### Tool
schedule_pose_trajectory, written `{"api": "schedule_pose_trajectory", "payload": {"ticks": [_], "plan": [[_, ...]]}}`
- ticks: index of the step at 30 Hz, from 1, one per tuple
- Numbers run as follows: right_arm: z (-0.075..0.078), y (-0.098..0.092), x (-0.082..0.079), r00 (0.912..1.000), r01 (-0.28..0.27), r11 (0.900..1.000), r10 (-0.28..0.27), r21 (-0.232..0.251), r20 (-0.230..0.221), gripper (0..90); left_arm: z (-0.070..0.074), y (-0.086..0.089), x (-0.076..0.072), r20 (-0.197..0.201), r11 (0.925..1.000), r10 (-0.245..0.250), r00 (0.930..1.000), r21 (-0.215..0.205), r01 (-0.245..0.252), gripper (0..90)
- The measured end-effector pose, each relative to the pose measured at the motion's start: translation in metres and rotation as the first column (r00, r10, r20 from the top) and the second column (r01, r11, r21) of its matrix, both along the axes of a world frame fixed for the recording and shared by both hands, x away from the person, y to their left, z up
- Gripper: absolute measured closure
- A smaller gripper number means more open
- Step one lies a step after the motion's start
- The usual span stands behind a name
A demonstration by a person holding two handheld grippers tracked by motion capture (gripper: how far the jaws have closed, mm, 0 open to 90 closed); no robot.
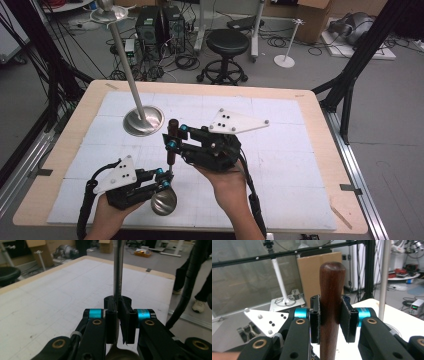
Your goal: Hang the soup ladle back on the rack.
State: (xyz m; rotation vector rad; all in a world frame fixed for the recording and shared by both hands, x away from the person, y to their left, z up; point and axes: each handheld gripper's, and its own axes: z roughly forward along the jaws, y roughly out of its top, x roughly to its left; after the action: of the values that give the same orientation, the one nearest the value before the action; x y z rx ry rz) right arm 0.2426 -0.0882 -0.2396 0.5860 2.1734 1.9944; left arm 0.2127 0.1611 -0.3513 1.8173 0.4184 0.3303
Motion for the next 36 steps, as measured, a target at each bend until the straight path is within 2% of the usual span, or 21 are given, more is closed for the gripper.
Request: {"api": "schedule_pose_trajectory", "payload": {"ticks": [1, 2, 4, 7, 9, 11, 13, 17, 19, 23, 24, 26, 27, 29, 30, 33, 36], "plan": [[0.001, 0.000, 0.000, 0.9999, -0.010, 1.000, 0.010, -0.006, -0.004, 73.0, -0.001, 0.003, 0.002, 0.004, 0.9990, -0.037, 0.9993, -0.026, 0.037, 77.2], [0.001, 0.000, 0.002, 0.9999, -0.017, 1.000, 0.017, -0.020, -0.001, 73.0, 0.000, 0.007, 0.003, -0.013, 0.9975, -0.059, 0.9982, -0.041, 0.058, 69.6], [0.001, -0.001, 0.004, 0.9994, -0.033, 0.998, 0.034, -0.044, 0.007, 73.0, 0.003, 0.015, 0.007, -0.050, 0.9914, -0.091, 0.9945, -0.099, 0.086, 54.6], [-0.002, -0.003, 0.007, 0.9973, -0.072, 0.996, 0.072, -0.051, 0.007, 73.0, 0.010, 0.027, 0.011, -0.073, 0.9771, -0.116, 0.9905, -0.187, 0.101, 47.7], [-0.004, -0.004, 0.010, 0.9934, -0.115, 0.993, 0.115, -0.038, 0.002, 73.0, 0.015, 0.032, 0.014, -0.080, 0.9720, -0.135, 0.9876, -0.204, 0.116, 45.9], [-0.006, -0.005, 0.014, 0.9875, -0.158, 0.987, 0.158, -0.019, 0.002, 73.0, 0.020, 0.034, 0.016, -0.091, 0.9699, -0.151, 0.9843, -0.206, 0.130, 45.3], [-0.008, -0.005, 0.017, 0.9797, -0.201, 0.980, 0.201, -0.006, -0.002, 72.9, 0.024, 0.032, 0.018, -0.092, 0.9689, -0.165, 0.9820, -0.201, 0.144, 42.9], [-0.008, -0.004, 0.020, 0.9617, -0.274, 0.962, 0.274, 0.013, 0.014, 72.9, 0.030, 0.026, 0.020, -0.094, 0.9575, -0.221, 0.9708, -0.210, 0.198, 38.1], [-0.008, -0.003, 0.021, 0.9534, -0.301, 0.954, 0.301, 0.010, 0.026, 73.0, 0.032, 0.024, 0.021, -0.097, 0.9578, -0.220, 0.9706, -0.209, 0.197, 39.1], [-0.009, -0.002, 0.022, 0.9331, -0.359, 0.933, 0.359, 0.012, 0.024, 72.9, 0.035, 0.022, 0.024, -0.105, 0.9499, -0.243, 0.9643, -0.227, 0.215, 43.4], [-0.009, -0.001, 0.021, 0.9298, -0.368, 0.930, 0.368, 0.013, 0.017, 72.9, 0.035, 0.021, 0.025, -0.111, 0.9458, -0.255, 0.9606, -0.235, 0.224, 43.6], [-0.010, 0.001, 0.021, 0.9216, -0.388, 0.922, 0.387, 0.010, 0.023, 72.9, 0.036, 0.019, 0.024, -0.108, 0.9326, -0.297, 0.9486, -0.246, 0.264, 45.6], [-0.011, 0.002, 0.021, 0.9208, -0.390, 0.921, 0.390, 0.008, 0.022, 72.9, 0.036, 0.017, 0.024, -0.107, 0.9286, -0.309, 0.9449, -0.248, 0.276, 46.2], [-0.012, 0.004, 0.020, 0.9175, -0.397, 0.918, 0.397, 0.003, 0.029, 72.9, 0.035, 0.015, 0.023, -0.108, 0.9268, -0.320, 0.9413, -0.242, 0.287, 47.0], [-0.013, 0.005, 0.020, 0.9158, -0.401, 0.916, 0.401, 0.002, 0.027, 72.9, 0.035, 0.014, 0.023, -0.108, 0.9281, -0.319, 0.9415, -0.236, 0.288, 48.7], [-0.015, 0.007, 0.020, 0.9092, -0.416, 0.909, 0.415, 0.011, 0.032, 72.9, 0.034, 0.012, 0.024, -0.105, 0.9241, -0.328, 0.9388, -0.242, 0.296, 53.2], [-0.016, 0.008, 0.019, 0.9067, -0.421, 0.907, 0.420, 0.009, 0.037, 72.9, 0.034, 0.012, 0.024, -0.092, 0.9217, -0.335, 0.9378, -0.239, 0.306, 62.7]]}}
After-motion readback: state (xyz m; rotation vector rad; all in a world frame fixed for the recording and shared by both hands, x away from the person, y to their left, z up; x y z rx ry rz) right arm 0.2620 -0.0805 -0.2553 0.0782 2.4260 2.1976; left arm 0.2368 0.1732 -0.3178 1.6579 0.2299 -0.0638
